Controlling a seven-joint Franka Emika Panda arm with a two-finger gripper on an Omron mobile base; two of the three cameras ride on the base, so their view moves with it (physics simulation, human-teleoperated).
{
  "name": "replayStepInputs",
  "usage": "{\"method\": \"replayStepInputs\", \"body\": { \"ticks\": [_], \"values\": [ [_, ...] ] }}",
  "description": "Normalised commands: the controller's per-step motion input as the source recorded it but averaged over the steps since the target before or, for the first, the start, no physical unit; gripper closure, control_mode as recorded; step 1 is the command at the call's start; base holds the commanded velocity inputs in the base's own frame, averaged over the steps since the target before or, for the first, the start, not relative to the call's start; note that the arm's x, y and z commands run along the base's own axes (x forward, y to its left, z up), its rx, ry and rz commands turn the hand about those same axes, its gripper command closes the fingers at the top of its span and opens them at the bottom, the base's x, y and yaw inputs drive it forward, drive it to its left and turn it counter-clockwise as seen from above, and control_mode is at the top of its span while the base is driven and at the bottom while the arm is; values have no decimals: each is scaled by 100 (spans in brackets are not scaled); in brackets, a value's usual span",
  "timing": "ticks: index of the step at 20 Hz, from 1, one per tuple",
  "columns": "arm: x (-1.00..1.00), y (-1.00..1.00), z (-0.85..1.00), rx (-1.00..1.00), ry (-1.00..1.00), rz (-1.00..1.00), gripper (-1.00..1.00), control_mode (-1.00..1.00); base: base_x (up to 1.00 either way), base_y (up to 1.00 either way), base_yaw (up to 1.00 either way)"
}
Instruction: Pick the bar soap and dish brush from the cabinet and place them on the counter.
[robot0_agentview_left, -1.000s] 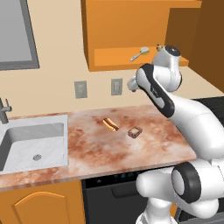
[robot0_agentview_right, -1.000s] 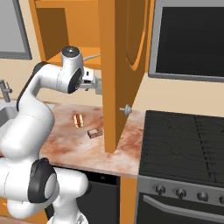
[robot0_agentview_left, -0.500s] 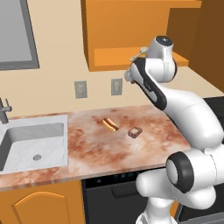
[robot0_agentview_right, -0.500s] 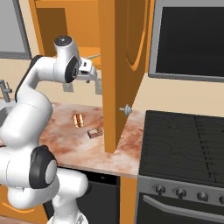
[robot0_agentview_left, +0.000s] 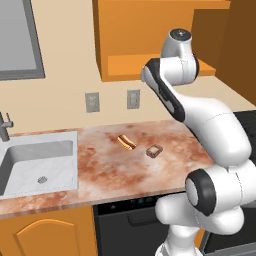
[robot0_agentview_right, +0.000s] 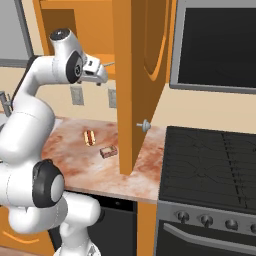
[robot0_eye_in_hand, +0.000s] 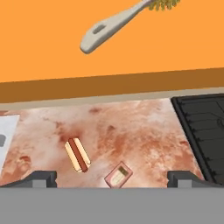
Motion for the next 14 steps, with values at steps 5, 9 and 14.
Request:
{"method": "replayStepInputs", "body": {
  "ticks": [5,9,14],
  "values": [
    [7,0,24,0,-6,-14,-100,-100,0,0,0],
    [12,0,3,0,-10,-11,-100,-100,0,0,0],
    [15,-4,0,7,-3,-6,-100,-100,0,0,0]
  ]
}}
